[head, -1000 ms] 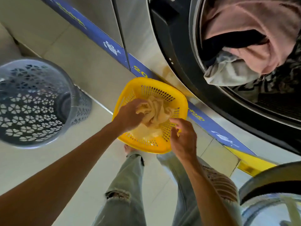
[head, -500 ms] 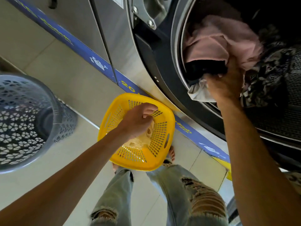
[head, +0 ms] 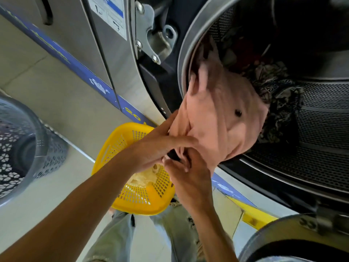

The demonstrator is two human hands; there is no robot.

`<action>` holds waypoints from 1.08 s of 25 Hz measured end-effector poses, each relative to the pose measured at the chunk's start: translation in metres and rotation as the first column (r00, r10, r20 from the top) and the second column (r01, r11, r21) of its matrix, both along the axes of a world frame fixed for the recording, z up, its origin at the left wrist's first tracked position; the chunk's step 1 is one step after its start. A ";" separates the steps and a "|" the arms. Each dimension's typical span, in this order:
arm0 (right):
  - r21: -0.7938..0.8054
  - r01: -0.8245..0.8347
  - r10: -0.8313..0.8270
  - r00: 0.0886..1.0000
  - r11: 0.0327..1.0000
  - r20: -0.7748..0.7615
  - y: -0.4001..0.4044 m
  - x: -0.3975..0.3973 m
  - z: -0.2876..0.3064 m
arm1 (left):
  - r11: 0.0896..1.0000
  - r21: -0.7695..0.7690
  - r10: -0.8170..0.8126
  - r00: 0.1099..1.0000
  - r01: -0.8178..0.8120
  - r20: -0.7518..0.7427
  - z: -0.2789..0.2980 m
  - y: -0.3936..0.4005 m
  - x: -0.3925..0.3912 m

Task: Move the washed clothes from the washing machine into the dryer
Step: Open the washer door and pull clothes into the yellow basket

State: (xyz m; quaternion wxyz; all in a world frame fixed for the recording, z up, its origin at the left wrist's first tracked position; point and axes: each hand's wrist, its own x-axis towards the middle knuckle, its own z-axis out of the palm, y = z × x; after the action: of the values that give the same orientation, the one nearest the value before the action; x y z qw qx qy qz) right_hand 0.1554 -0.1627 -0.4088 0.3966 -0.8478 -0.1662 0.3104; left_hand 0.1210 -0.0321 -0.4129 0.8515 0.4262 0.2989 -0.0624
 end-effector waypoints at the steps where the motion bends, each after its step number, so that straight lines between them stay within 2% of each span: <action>1: -0.009 -0.056 0.056 0.998 0.998 -0.012 -0.005 -0.006 -0.004 | 0.998 0.061 -0.025 1.000 0.026 -0.010 -0.002 -0.003 -0.002; 3: 0.015 -0.182 0.182 0.972 0.983 -0.147 -0.012 -0.008 -0.008 | 0.987 0.159 0.019 0.996 -0.005 -0.087 -0.013 -0.008 -0.013; 4: 0.049 -0.198 0.204 0.941 0.979 -0.270 -0.016 -0.006 -0.008 | 0.983 0.182 0.055 0.991 -0.032 -0.120 -0.020 -0.010 -0.022; 5: 0.067 -0.143 0.157 0.912 0.988 -0.378 -0.020 0.000 -0.005 | 0.979 0.197 0.077 0.989 -0.050 -0.129 -0.026 -0.013 -0.031; 6: 0.047 -0.022 0.039 0.904 0.999 -0.425 -0.025 0.009 -0.002 | 0.977 0.207 0.082 0.988 -0.054 -0.128 -0.031 -0.016 -0.041; 7: 0.000 0.152 -0.141 0.910 0.988 -0.389 -0.031 0.021 0.003 | 0.975 0.217 0.080 0.988 -0.049 -0.133 -0.034 -0.018 -0.050; 8: -0.035 0.341 -0.336 0.899 0.940 -0.279 -0.038 0.034 0.006 | 0.972 0.230 0.077 0.986 -0.041 -0.150 -0.036 -0.020 -0.060; 9: -0.032 0.507 -0.504 0.845 0.861 -0.182 -0.041 0.044 0.008 | 0.969 0.244 0.078 0.982 -0.034 -0.171 -0.038 -0.021 -0.069; 10: -0.016 0.589 -0.583 0.795 0.808 -0.168 -0.041 0.053 0.009 | 0.966 0.258 0.081 0.976 -0.027 -0.200 -0.039 -0.024 -0.079; 11: -0.010 0.585 -0.572 0.790 0.811 -0.220 -0.034 0.059 0.007 | 0.962 0.272 0.089 0.966 -0.020 -0.243 -0.041 -0.027 -0.088; 13: -0.009 0.412 -0.398 0.874 0.911 -0.280 -0.010 0.056 -0.012 | 0.957 0.290 0.109 0.934 -0.007 -0.339 -0.044 -0.033 -0.103; 15: -0.072 0.282 -0.290 0.943 0.957 -0.164 0.018 0.037 -0.047 | 0.954 0.300 0.136 0.905 -0.010 -0.404 -0.053 -0.039 -0.116; 17: -0.187 0.227 -0.236 0.971 0.956 -0.028 0.030 0.012 -0.079 | 0.944 0.330 0.157 0.882 -0.002 -0.444 -0.063 -0.040 -0.123; 19: -0.176 0.082 -0.087 0.996 0.981 -0.022 0.022 -0.013 -0.106 | 0.942 0.331 0.127 0.866 0.047 -0.484 -0.066 -0.032 -0.124; 21: -0.256 -0.050 0.051 0.999 0.965 -0.003 0.003 -0.030 -0.121 | 0.942 0.316 0.061 0.867 0.115 -0.495 -0.062 -0.022 -0.115; 23: -0.275 0.024 0.011 0.992 0.961 0.123 -0.013 -0.027 -0.112 | 0.934 0.329 0.038 0.880 0.137 -0.474 -0.050 -0.014 -0.100; 25: -0.155 0.158 -0.111 0.955 0.975 0.277 -0.018 0.002 -0.078 | 0.933 0.337 0.031 0.903 0.129 -0.429 -0.038 -0.008 -0.081; 27: -0.029 0.216 -0.188 0.900 0.976 0.393 -0.013 0.056 -0.042 | 0.921 0.370 0.026 0.928 0.122 -0.372 -0.029 -0.006 -0.059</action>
State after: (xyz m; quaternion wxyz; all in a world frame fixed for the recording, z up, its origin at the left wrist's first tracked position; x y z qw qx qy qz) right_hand 0.2118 -0.1757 -0.4511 0.3550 -0.9187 -0.1413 0.0995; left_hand 0.0616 -0.0376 -0.4422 0.6772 0.5734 0.4496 -0.1027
